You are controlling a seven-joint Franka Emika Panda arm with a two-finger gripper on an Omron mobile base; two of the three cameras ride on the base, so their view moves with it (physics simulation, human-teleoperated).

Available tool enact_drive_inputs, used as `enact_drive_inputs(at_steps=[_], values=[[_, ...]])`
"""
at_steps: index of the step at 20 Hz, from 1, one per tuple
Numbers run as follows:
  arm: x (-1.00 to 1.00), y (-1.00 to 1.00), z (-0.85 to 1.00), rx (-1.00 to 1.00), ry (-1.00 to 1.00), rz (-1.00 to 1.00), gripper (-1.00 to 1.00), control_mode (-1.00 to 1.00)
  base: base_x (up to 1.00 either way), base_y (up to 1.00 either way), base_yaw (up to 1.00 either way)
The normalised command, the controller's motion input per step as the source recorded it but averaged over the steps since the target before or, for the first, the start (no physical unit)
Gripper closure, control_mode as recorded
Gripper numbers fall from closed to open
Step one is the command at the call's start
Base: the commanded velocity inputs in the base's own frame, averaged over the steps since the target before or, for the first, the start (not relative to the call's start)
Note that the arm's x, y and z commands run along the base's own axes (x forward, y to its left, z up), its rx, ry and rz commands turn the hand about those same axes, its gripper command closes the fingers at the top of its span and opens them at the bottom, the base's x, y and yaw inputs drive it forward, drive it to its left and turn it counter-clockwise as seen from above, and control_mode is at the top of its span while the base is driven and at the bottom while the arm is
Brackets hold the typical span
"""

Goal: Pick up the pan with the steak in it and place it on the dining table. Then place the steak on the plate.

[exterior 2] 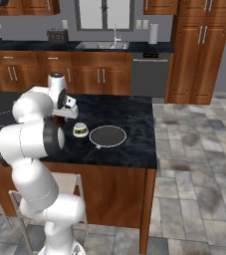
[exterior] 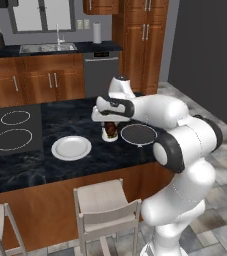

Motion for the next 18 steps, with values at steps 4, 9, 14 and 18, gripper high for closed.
enact_drive_inputs(at_steps=[4, 9, 14, 18], values=[[0.00, 0.97, -0.05, 0.00, -0.05, 0.01, 1.00, -1.00, 0.00, 0.00, 0.00], [-0.01, 1.00, -0.17, 0.00, -0.04, 0.00, 1.00, -1.00, 0.00, 0.00, 0.00], [-0.05, 0.56, -0.15, -0.05, 0.00, 0.02, 1.00, -1.00, 0.00, 0.00, 0.00], [0.00, 0.01, 0.00, 0.00, 0.00, 0.00, 1.00, -1.00, 0.00, 0.00, 0.00]])
